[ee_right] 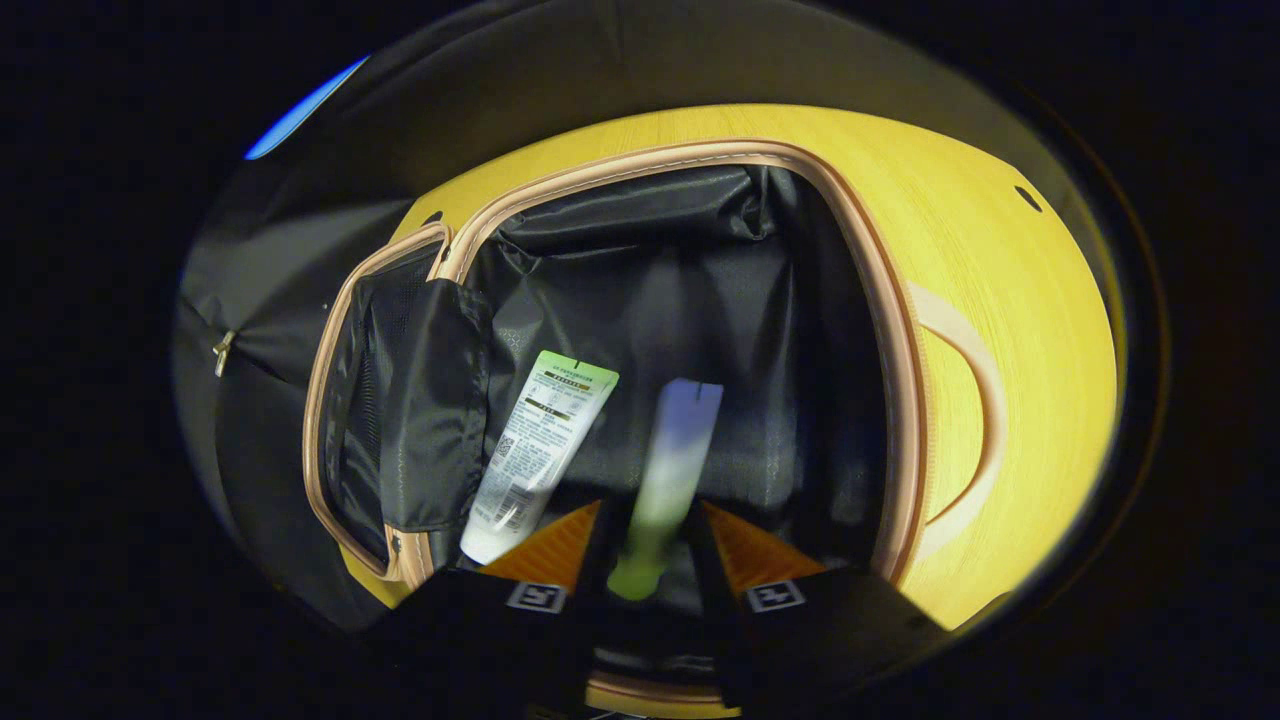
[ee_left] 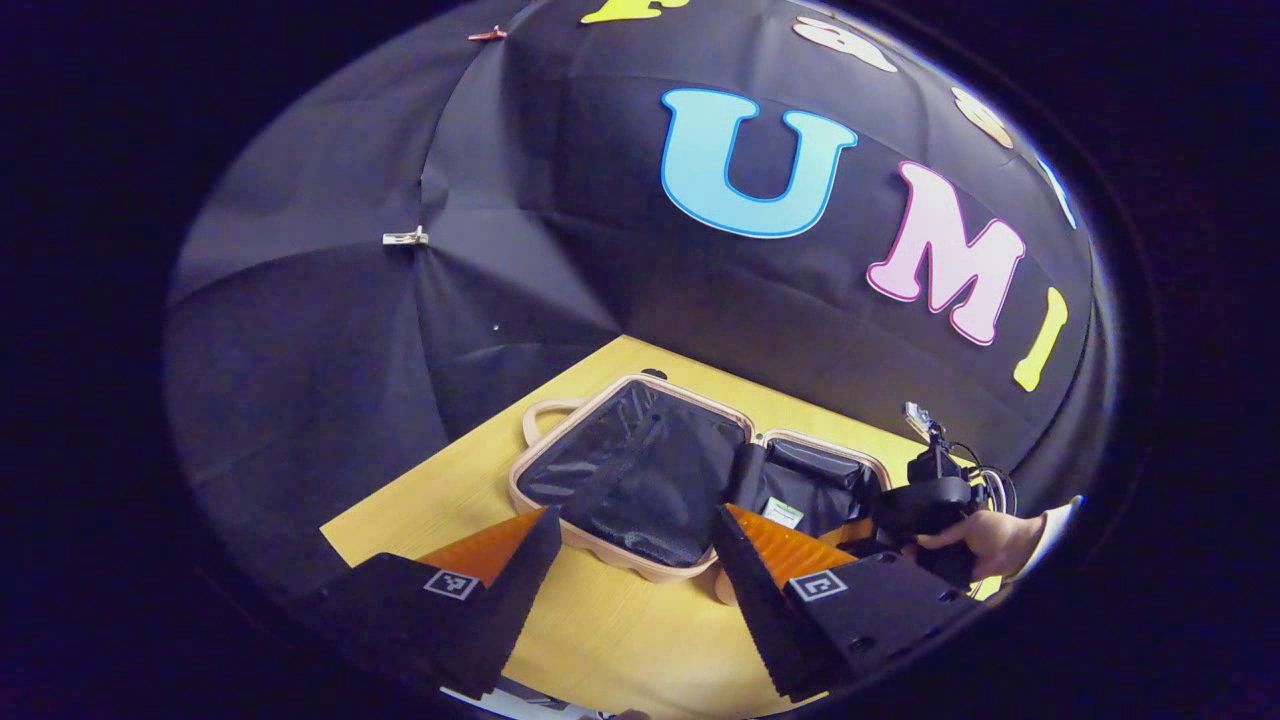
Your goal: First open the suitcase, pack the skin care products into it, and then close the suitcase.
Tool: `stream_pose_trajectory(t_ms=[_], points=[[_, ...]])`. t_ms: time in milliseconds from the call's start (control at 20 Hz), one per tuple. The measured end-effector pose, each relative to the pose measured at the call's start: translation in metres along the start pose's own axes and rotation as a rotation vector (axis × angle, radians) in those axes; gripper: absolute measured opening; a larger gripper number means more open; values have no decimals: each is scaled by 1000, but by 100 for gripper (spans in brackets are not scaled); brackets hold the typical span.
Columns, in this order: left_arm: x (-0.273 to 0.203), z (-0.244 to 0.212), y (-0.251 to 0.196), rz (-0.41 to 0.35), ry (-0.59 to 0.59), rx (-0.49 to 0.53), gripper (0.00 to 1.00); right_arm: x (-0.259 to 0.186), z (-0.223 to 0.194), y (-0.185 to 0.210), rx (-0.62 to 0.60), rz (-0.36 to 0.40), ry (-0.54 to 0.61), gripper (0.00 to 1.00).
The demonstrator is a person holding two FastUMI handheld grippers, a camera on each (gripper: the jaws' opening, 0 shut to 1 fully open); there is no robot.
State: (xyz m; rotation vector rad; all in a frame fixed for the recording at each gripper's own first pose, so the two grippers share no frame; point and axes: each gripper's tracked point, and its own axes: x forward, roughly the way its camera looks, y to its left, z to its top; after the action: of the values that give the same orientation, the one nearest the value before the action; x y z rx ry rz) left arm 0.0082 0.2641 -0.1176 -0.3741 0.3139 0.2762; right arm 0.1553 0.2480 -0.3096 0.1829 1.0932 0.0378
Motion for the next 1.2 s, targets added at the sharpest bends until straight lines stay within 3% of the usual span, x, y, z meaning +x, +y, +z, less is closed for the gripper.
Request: stream_pose_trajectory(t_ms=[150,200,300,500,650,950,1150,1200], points=[[11,10,19,34,-19,11,96,-20,1,5,-42,21,-55,77],[19,16,27,49,-28,18,96,-31,2,8,-54,37,-81,88],[35,29,51,85,-38,37,96,-55,5,13,-71,77,-139,97],[87,60,103,123,-32,41,96,-109,14,-2,-93,88,-282,98],[141,72,129,76,31,-15,96,-148,14,-28,-106,58,-379,98],[247,40,163,27,255,-60,96,-212,-9,-97,-153,-97,-513,98],[282,14,156,-89,409,-238,95,-230,-38,-115,-98,-112,-474,97],[290,10,161,-82,430,-268,95,-234,-41,-121,-89,-124,-478,98]])
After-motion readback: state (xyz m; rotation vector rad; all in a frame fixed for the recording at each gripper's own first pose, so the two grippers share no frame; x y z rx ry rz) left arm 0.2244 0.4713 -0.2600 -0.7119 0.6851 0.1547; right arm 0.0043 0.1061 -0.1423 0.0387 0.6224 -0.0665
